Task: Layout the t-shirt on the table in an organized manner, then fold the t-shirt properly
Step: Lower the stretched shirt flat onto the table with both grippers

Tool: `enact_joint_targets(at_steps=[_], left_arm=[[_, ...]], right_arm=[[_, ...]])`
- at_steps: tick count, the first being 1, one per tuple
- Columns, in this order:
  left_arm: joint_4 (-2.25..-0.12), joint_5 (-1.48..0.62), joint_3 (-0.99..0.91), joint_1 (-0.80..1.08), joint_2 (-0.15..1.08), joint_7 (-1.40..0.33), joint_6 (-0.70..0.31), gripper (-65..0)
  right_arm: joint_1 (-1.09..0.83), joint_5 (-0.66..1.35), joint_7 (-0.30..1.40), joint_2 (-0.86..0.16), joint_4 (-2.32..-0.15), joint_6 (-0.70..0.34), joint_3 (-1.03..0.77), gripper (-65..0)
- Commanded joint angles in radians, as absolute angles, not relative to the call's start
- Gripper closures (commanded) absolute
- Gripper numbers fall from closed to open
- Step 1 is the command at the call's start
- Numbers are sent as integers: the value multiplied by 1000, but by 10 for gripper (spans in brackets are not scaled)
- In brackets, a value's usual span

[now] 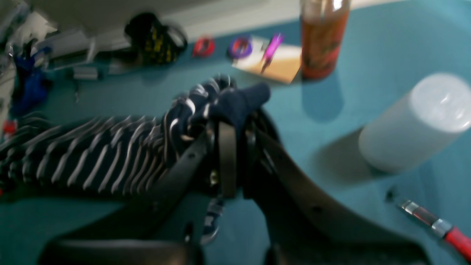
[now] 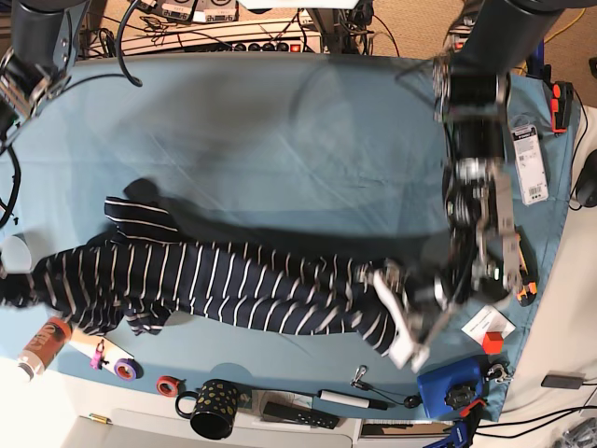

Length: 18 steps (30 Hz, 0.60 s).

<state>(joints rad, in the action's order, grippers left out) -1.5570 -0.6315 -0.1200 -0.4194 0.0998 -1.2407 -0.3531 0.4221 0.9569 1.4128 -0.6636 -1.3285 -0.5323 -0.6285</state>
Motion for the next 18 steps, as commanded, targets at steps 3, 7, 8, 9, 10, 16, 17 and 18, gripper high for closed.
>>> enact_joint_targets(at_steps=[3, 7, 8, 9, 10, 16, 17, 18], left_arm=[[-1647, -652, -121, -332, 101, -1223, -358, 0], [-1735, -652, -121, -171, 101, -1223, -361, 0], [-1753, -652, -121, -137, 101, -1223, -366, 0], [-1769, -651, -121, -106, 101, -1222, -368, 0], [-1781, -651, -121, -78, 101, -1222, -368, 0], [-1787, -651, -121, 55, 100, -1159, -429, 0], [-1787, -651, -121, 71, 100, -1149, -450, 0], [-1787, -651, -121, 85, 101, -1142, -466, 0]], right_arm=[[338, 1041, 1396, -690, -1342, -561, -658, 0], [191, 1066, 1396, -690, -1342, -571, -661, 0], [157, 1066, 1396, -689, -1342, -573, -661, 0], [126, 1066, 1396, -684, -1342, -573, -661, 0], [97, 1065, 1396, -677, -1342, -577, -662, 0], [-31, 1065, 1390, -564, -1342, -641, -663, 0], [-42, 1065, 1375, -540, -1342, -660, -663, 0], [-47, 1065, 1376, -517, -1341, -666, -663, 0]])
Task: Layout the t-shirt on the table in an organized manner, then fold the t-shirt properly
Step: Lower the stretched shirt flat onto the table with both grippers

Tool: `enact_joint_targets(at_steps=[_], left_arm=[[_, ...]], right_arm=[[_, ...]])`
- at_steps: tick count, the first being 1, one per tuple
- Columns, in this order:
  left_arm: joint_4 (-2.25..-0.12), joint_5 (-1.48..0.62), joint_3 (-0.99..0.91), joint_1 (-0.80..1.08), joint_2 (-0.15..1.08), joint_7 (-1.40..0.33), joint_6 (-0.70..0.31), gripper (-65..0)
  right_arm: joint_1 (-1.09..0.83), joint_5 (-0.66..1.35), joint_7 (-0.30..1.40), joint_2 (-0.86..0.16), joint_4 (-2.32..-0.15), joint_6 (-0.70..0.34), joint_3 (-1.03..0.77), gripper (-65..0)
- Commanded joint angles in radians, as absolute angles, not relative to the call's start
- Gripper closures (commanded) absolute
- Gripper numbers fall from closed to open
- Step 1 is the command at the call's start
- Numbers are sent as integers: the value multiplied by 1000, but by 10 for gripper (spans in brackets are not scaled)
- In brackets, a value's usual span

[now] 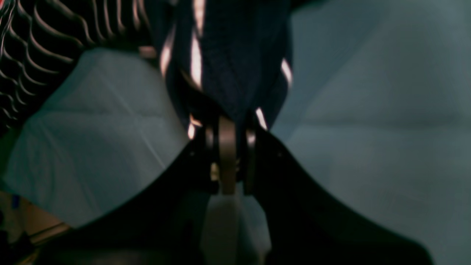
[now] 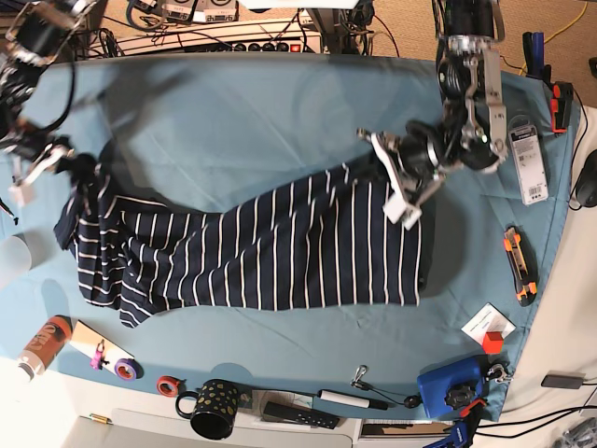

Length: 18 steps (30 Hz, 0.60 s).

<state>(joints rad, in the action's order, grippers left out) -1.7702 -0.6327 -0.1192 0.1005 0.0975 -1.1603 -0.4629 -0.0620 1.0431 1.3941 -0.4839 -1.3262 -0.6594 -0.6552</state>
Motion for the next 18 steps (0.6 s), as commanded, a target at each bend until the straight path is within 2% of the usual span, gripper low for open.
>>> enact_joint_targets(at_steps=[1, 2, 4, 6, 7, 9, 10, 15, 18], left_arm=[[-1787, -651, -121, 94, 100, -1140, -476, 0], [-1787, -651, -121, 102, 100, -1135, -477, -36], [-1787, -651, -121, 108, 100, -1133, -476, -166], [-1787, -651, -121, 107, 100, -1132, -463, -270], [-1787, -651, -121, 107, 100, -1127, -451, -298], [-1787, -651, -121, 107, 100, -1128, -443, -309], [-1787, -651, -121, 107, 100, -1128, -444, -309], [-1787, -657, -121, 102, 100, -1129, -446, -309], [-1788, -711, -121, 88, 101, -1129, -446, -309]], right_arm=[[-48, 1064, 1377, -496, -1341, -667, -663, 0], [-47, 1058, 1377, -478, -1341, -666, -663, 0], [-47, 1043, 1381, -454, -1341, -670, -662, -4], [-47, 1039, 1396, -448, -1341, -698, -662, -100], [-47, 1039, 1396, -448, -1341, -698, -662, -167], [-47, 1039, 1396, -456, -1341, -698, -662, -275], [-47, 1045, 1396, -465, -1342, -698, -662, -288], [-46, 1244, 1396, -558, -1343, -684, -690, -288], [-3, 1266, 1396, -570, -1369, -698, -790, -288]])
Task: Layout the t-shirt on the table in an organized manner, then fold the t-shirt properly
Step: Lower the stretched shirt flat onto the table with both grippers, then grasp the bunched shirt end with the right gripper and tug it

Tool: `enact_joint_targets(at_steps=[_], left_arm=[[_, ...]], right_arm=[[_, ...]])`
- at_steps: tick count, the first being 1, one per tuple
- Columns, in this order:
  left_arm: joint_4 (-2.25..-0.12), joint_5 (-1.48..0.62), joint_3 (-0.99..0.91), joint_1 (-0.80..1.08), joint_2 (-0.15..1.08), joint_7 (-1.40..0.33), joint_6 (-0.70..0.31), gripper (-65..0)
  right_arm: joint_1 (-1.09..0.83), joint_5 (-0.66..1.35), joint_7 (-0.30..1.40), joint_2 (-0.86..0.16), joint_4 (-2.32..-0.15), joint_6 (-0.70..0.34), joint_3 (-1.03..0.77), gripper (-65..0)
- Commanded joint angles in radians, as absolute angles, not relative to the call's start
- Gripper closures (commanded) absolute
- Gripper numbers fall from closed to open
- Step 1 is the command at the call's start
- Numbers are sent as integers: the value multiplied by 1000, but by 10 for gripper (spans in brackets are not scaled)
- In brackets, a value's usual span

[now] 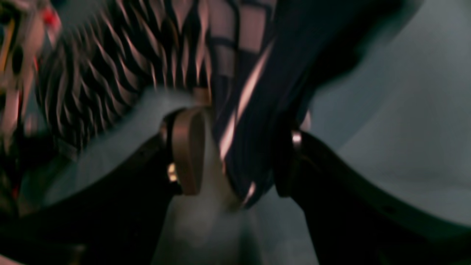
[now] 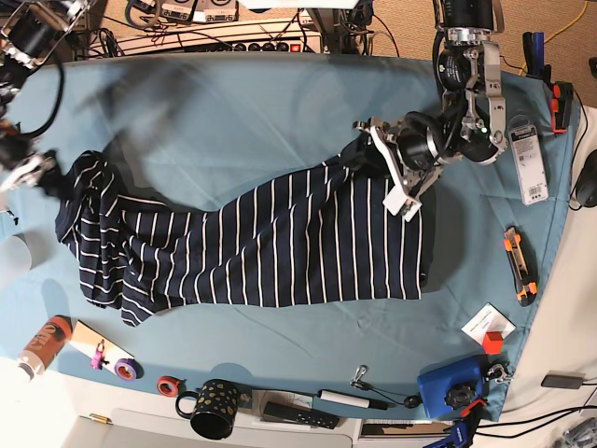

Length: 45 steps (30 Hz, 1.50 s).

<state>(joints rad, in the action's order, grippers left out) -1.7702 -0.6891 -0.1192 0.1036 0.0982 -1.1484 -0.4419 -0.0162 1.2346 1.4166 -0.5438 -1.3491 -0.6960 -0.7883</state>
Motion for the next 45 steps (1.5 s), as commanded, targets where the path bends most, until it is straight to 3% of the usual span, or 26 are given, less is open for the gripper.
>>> enact_joint_targets(at_steps=[1, 8, 11, 13, 17, 22, 26, 37, 45], left_arm=[[-1788, -731, -121, 81, 101, -1129, -446, -309], [-1788, -772, -121, 39, 100, -1133, -446, -309], [-1788, -771, -121, 30, 100, -1133, -446, -309], [-1788, -772, -121, 30, 100, -1133, -446, -309], [-1788, -771, -121, 30, 100, -1133, -446, -309], [-1788, -772, -121, 31, 100, -1133, -446, -309], [-1788, -772, -121, 30, 100, -1133, -446, -309], [-1788, -771, -121, 30, 101, -1133, -447, -309], [-1788, -772, -121, 30, 100, -1130, -447, -309]], right_arm=[[20, 1268, 1396, -570, -1380, -698, -826, -288], [152, 1203, 1396, -570, -1465, -698, -932, -288], [191, 1002, 1361, -570, -1464, -698, -856, -288], [197, 847, 1211, -571, -1464, -696, -766, -288], [198, 617, 974, -570, -1464, -592, -550, -288], [245, 436, 953, -528, -1464, -456, -349, -287], [258, 331, 916, -454, -1464, -386, -323, -287], [257, 253, 919, -410, -1464, -327, -395, -287], [257, 322, 928, -404, -1462, -400, -425, -287]])
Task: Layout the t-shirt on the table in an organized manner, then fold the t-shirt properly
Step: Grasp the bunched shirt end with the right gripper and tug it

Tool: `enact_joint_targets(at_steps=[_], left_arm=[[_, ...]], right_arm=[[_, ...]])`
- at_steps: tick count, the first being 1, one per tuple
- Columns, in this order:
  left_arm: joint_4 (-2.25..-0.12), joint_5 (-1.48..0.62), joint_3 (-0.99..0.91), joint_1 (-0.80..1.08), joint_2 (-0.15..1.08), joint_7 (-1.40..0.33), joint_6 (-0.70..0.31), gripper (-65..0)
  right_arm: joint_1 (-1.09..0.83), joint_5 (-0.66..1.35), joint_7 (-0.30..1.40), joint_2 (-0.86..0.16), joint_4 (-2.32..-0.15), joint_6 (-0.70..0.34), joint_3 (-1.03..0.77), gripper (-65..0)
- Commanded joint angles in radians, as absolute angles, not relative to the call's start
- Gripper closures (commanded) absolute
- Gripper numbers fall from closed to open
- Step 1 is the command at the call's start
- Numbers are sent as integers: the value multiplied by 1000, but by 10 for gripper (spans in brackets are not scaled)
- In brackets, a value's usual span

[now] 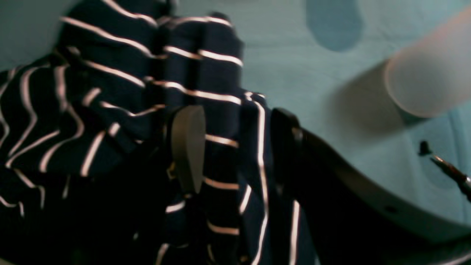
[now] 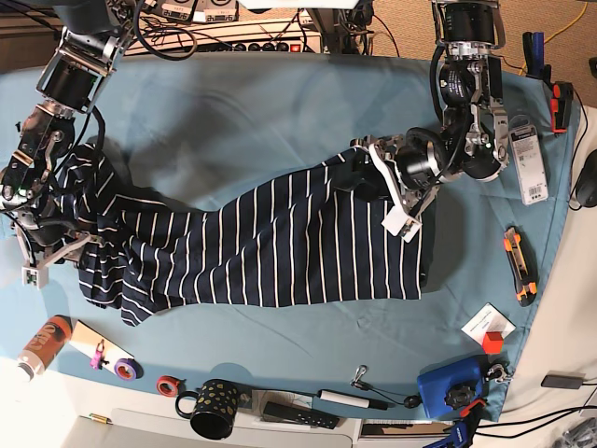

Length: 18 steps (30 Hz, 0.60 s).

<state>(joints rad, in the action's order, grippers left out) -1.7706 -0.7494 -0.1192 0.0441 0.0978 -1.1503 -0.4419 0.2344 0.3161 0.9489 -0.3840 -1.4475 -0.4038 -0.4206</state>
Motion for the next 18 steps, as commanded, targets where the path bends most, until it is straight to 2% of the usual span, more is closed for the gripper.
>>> enact_joint_targets(at_steps=[1, 6, 9, 15, 16, 18], left_arm=[[-1788, -772, -121, 30, 100, -1128, -446, -309], [-1788, -772, -121, 30, 100, -1129, -447, -309], [-1788, -772, -121, 30, 100, -1129, -446, -309], [-1788, -772, -121, 30, 100, -1117, -446, -309], [-1788, -772, -121, 30, 100, -1117, -447, -309], [-1788, -772, -121, 30, 100, -1117, -446, -309]], right_arm=[[257, 320, 928, -402, -1453, -400, -425, -287], [258, 322, 924, -401, -1317, -405, -425, -287], [258, 328, 914, -400, -1244, -466, -425, -287], [278, 368, 918, -391, -1244, -518, -426, -284], [286, 371, 923, -391, -1244, -532, -426, -255], [300, 392, 949, -391, -1244, -553, -426, -129]])
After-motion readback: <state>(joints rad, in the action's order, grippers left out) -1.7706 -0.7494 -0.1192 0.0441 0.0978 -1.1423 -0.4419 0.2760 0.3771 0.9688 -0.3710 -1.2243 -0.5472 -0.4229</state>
